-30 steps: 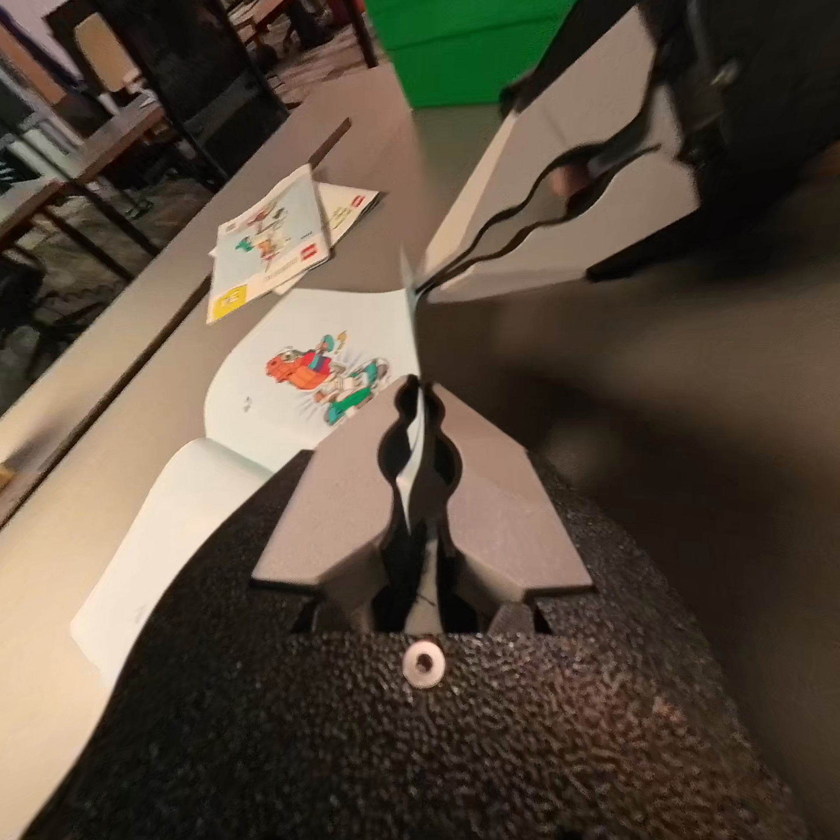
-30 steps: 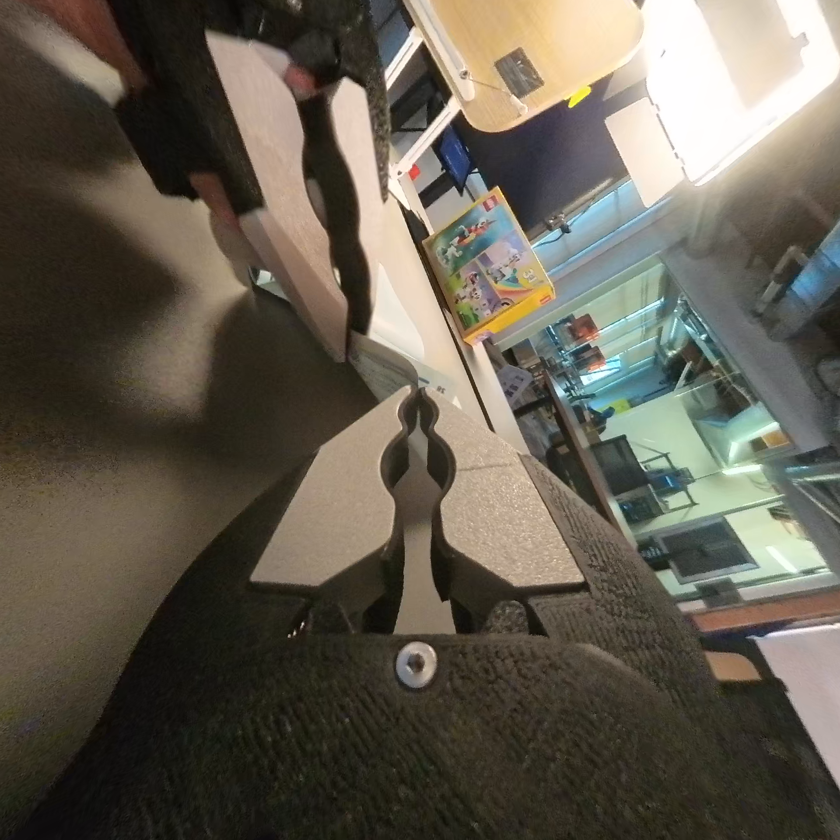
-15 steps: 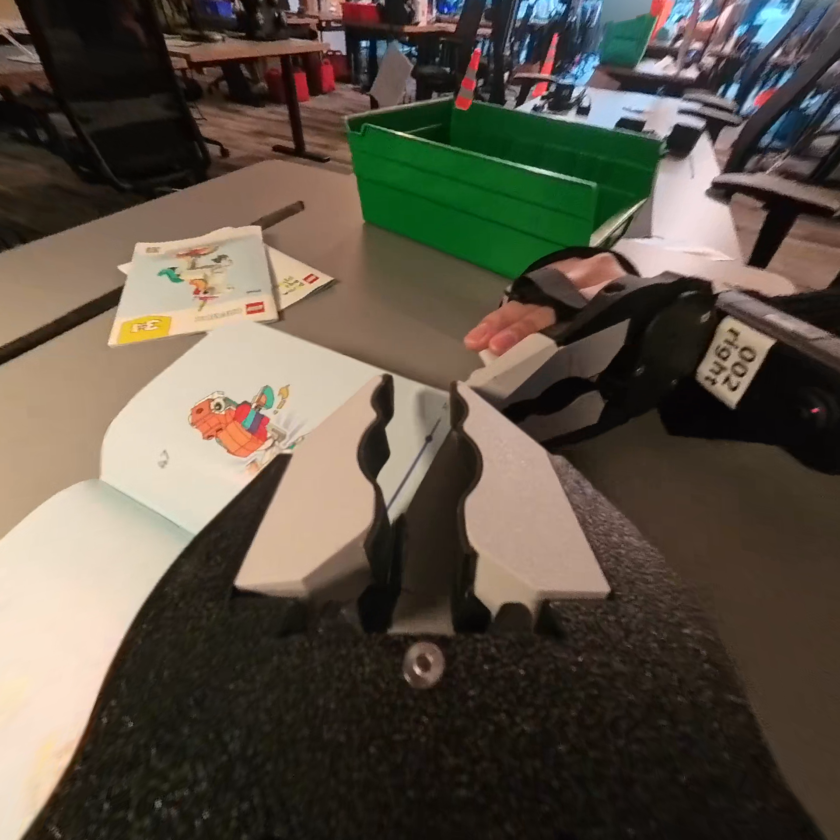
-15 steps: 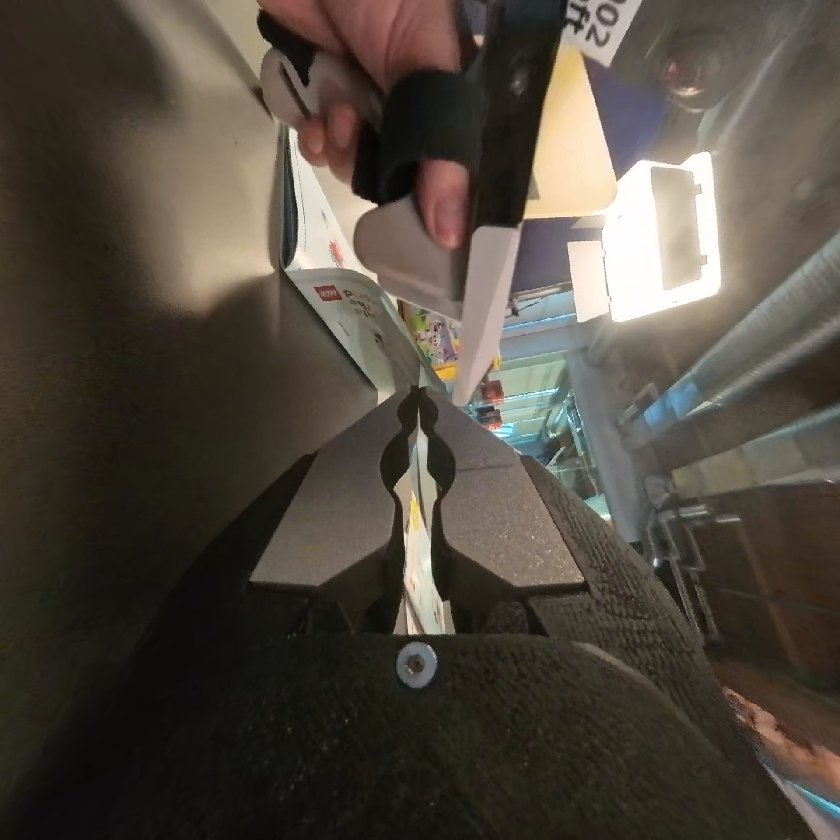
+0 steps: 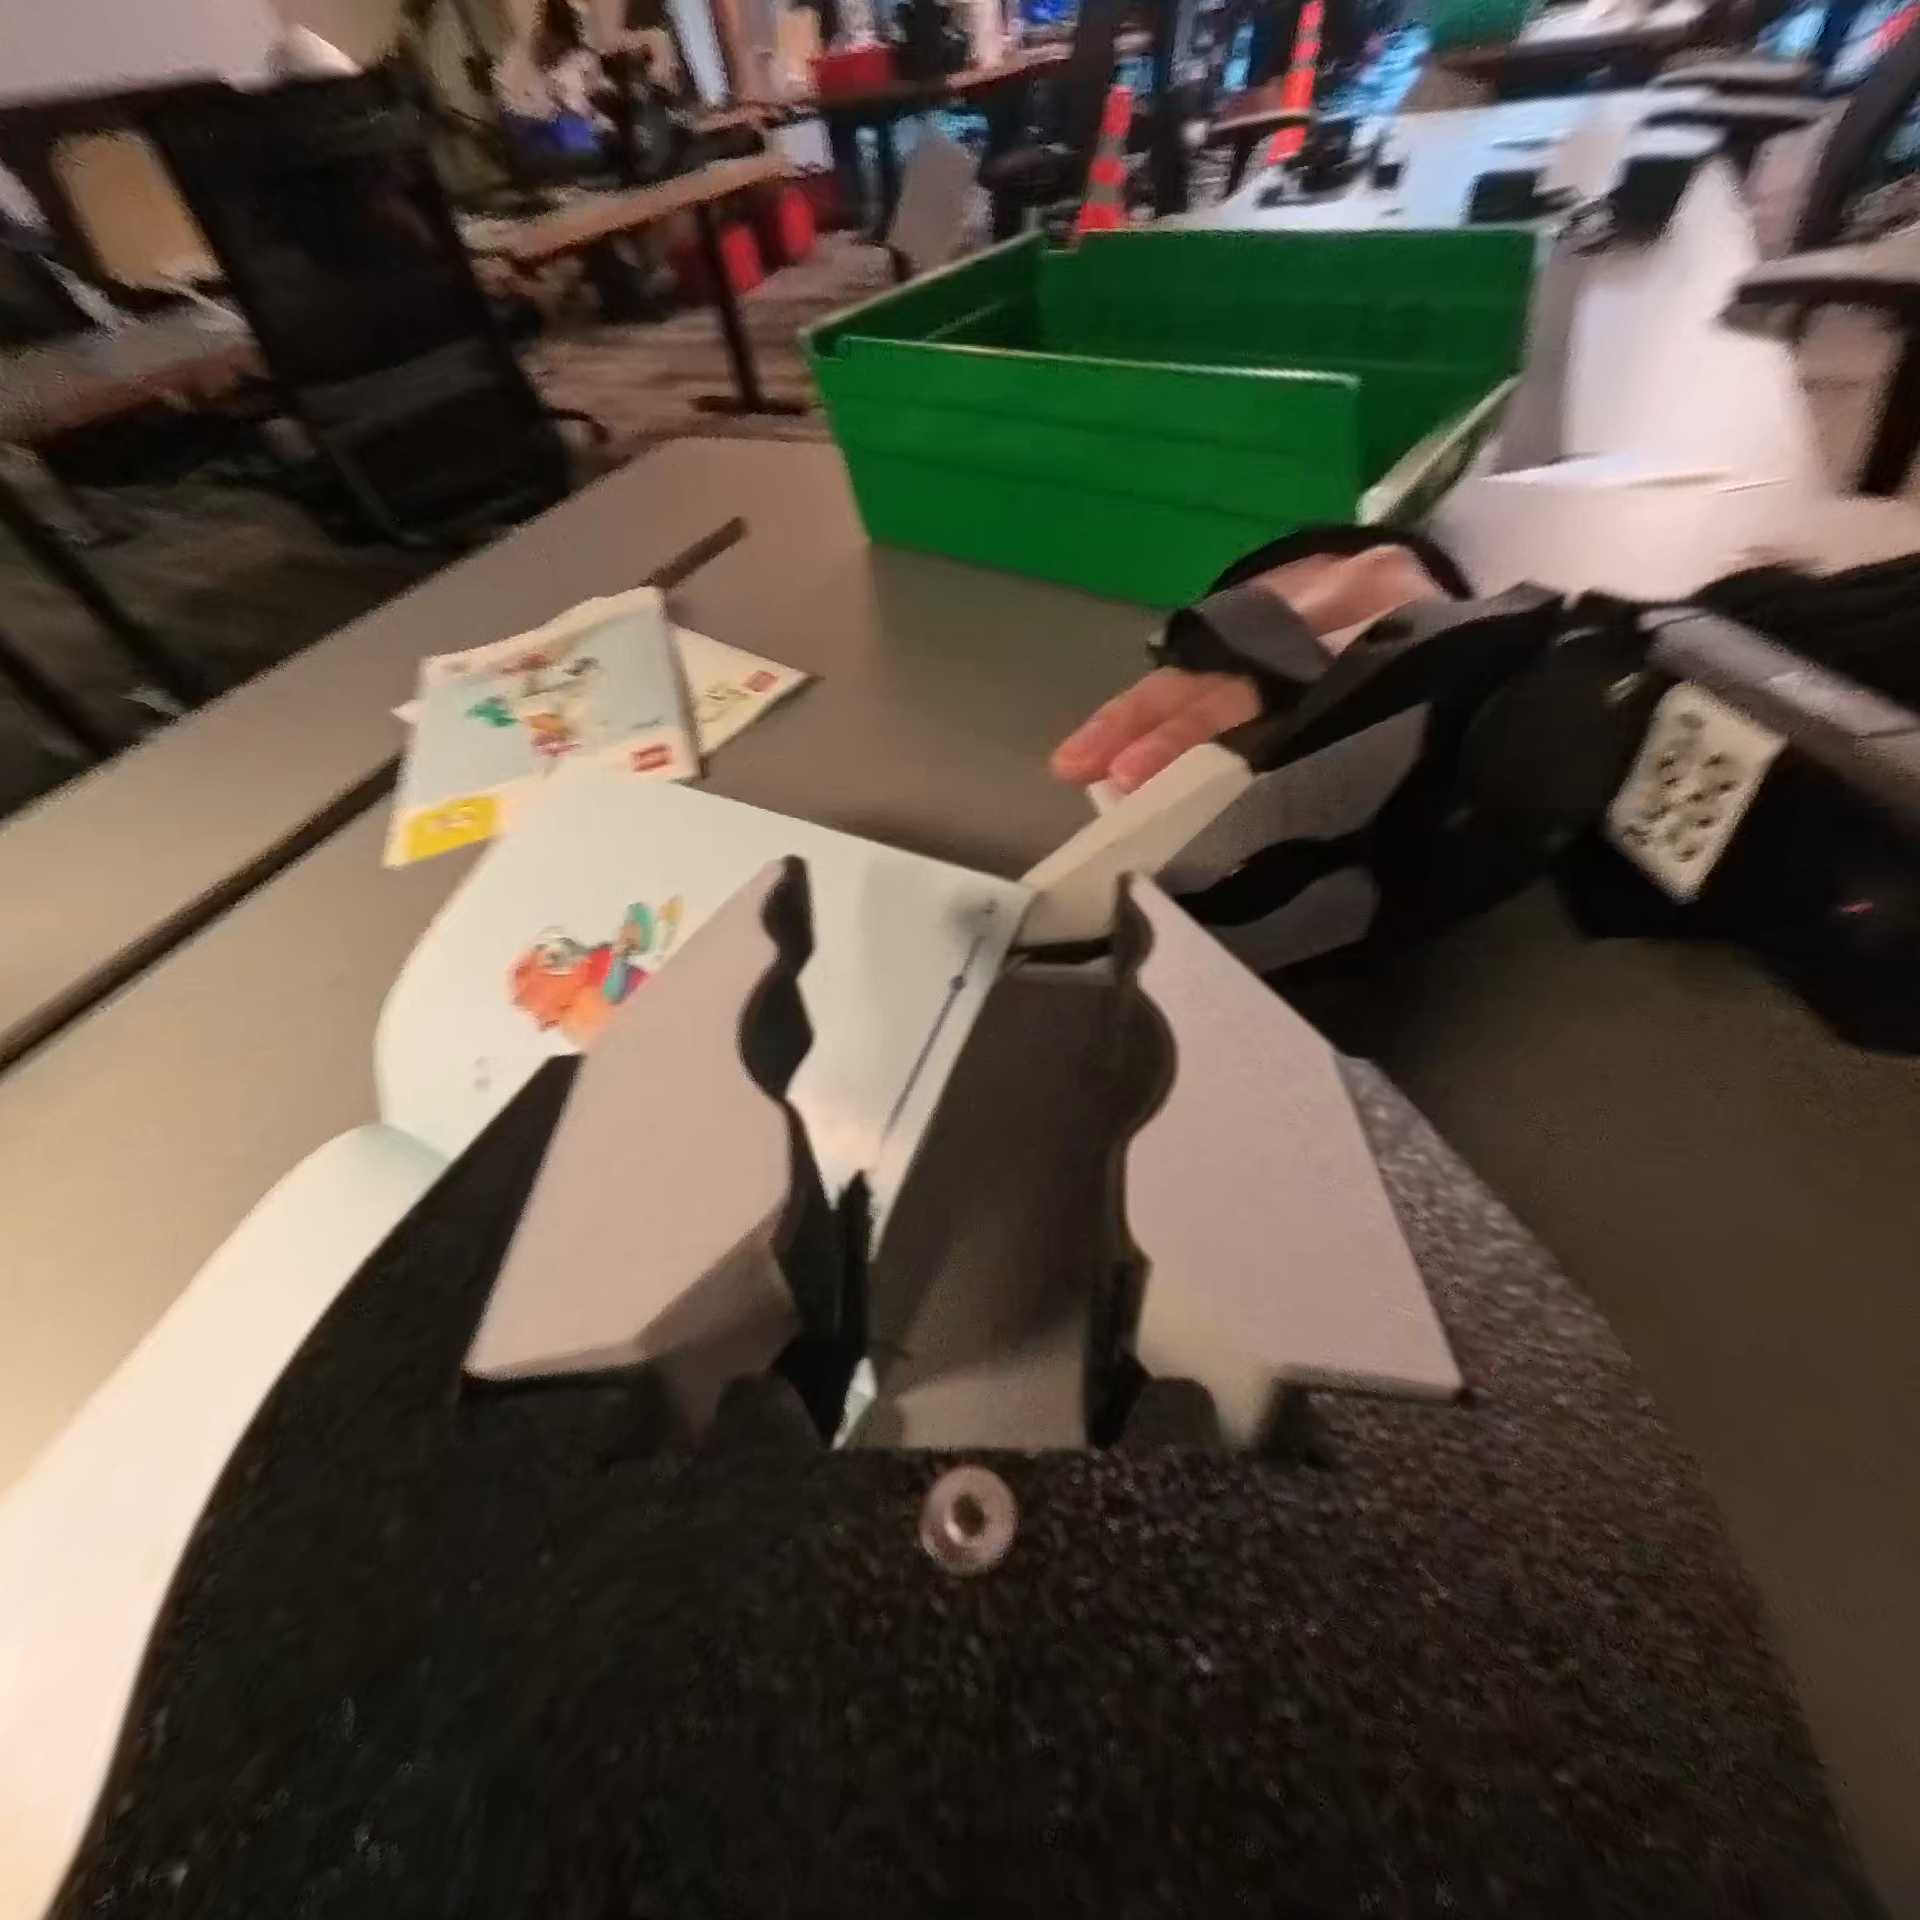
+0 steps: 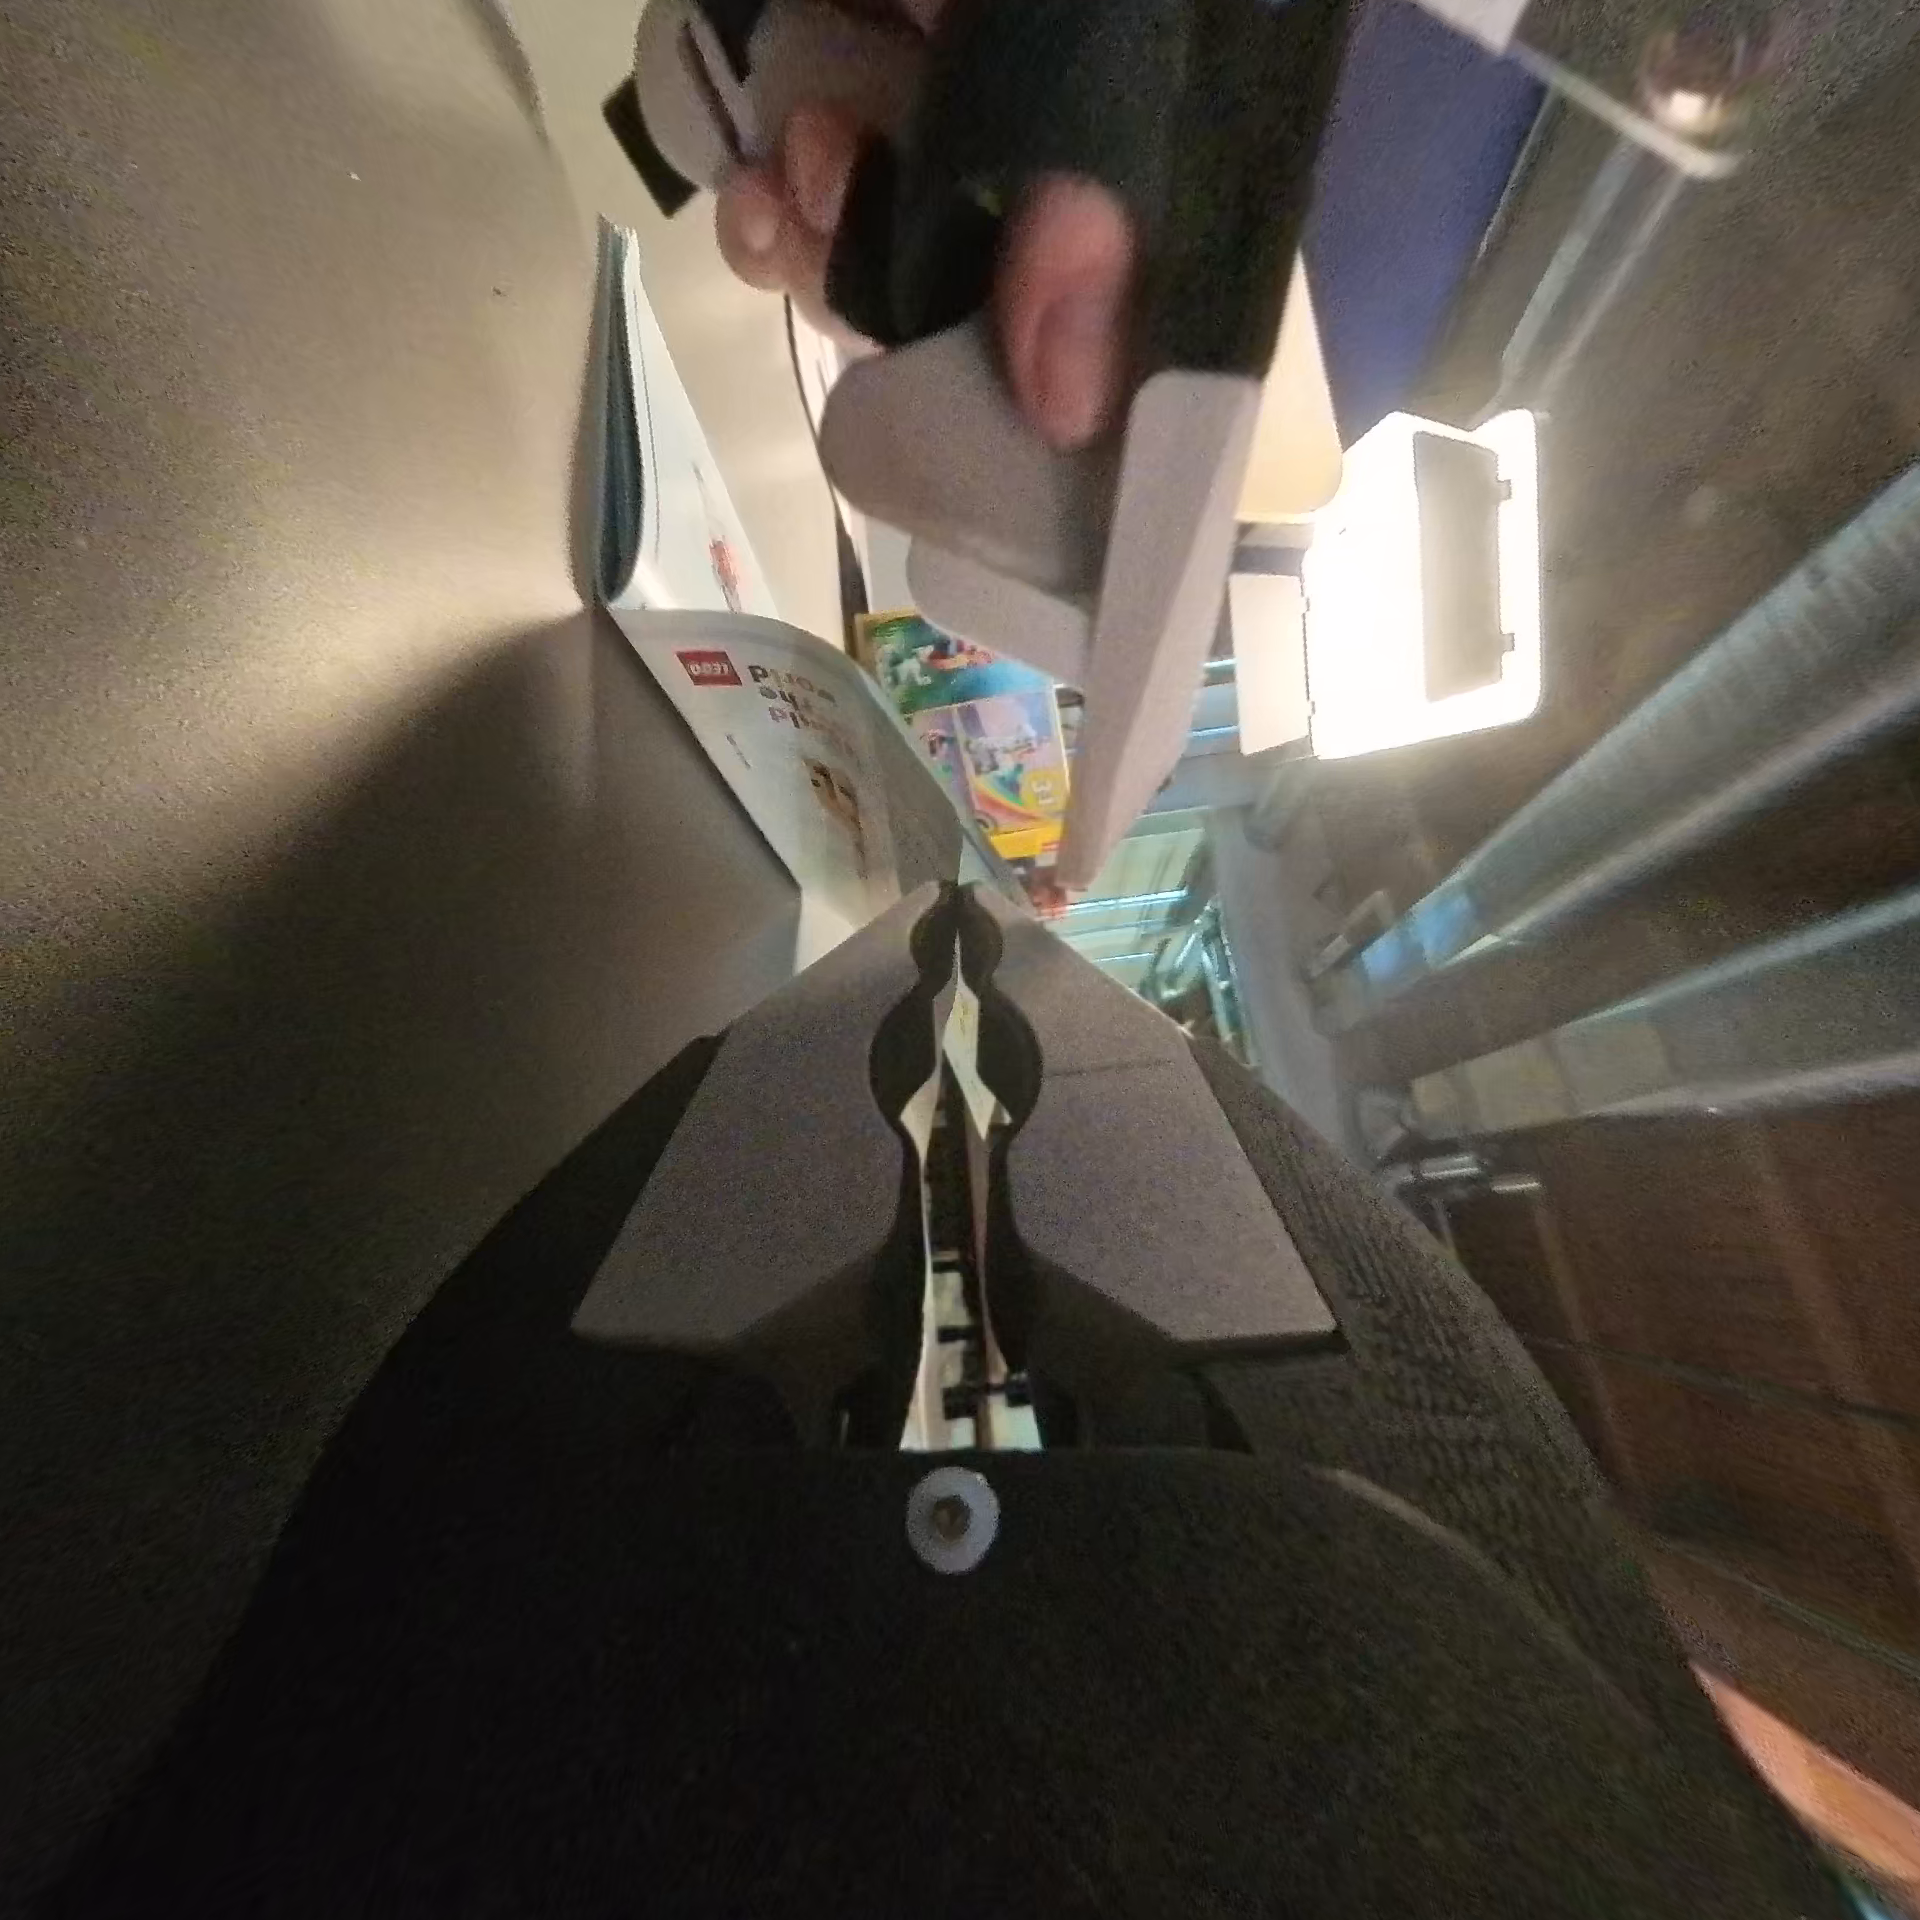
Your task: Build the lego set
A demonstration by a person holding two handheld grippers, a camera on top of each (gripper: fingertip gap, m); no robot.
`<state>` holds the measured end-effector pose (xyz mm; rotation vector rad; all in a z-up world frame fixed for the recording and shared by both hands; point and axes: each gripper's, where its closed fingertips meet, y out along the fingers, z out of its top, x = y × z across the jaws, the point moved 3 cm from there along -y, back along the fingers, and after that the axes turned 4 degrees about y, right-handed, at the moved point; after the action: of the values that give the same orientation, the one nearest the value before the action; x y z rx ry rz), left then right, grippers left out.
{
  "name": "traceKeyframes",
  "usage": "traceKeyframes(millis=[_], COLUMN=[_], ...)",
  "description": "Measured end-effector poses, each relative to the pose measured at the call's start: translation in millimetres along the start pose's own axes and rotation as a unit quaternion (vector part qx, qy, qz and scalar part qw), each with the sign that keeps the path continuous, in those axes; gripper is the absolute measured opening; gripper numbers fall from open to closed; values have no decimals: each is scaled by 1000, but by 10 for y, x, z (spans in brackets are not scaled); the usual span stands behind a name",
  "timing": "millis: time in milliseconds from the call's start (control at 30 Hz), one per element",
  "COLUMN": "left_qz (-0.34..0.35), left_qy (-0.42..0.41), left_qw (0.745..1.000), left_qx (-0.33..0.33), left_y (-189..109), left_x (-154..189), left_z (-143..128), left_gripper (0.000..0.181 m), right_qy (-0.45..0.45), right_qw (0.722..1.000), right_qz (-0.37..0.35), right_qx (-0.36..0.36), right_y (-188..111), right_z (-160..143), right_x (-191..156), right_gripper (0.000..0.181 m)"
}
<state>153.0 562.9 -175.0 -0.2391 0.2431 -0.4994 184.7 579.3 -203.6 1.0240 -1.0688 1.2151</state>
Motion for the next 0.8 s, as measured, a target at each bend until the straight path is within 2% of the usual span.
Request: traceKeyframes(millis=[67,167,233,367,467,533,600,667,733,800], left_qz=[-37,-38,-20,47,160,270,334,368,373,353], left_qy=[-23,-33,-37,-28,12,84,143,147,120,85], left_qw=[999,998,999,998,983,947,902,856,815,803], left_qx=[-14,-23,-21,-33,-85,-151,-235,-332,-427,-472], left_y=[21,49,37,-32,-155,-327,-464,-599,-747,-812], left_x=[46,21,-29,-209,-463,-670,-770,-819,-806,-718], left_z=[-3,-31,-32,-73,-180,-248,-330,-498,-722,-872], left_gripper=[68,63,50,41,34,33,40,45,54,64], right_qy=[-16,-27,-22,-22,-21,-22,-22,-22,-21,-21], right_qw=[1000,1000,1000,1000,1000,1000,1000,1000,999,999], right_qz=[-2,-5,-7,-5,0,6,13,19,29,43], right_qx=[2,3,4,6,7,7,8,9,9,7], right_y=[4,3,-3,-4,-6,-9,-11,-13,-15,-21], right_z=[26,42,40,53,51,50,49,47,40,28], right_x=[-8,-6,6,-1,-13,-31,-51,-70,-97,-133], right_gripper=[0,0,0,0,0,0,0,0,0,0])
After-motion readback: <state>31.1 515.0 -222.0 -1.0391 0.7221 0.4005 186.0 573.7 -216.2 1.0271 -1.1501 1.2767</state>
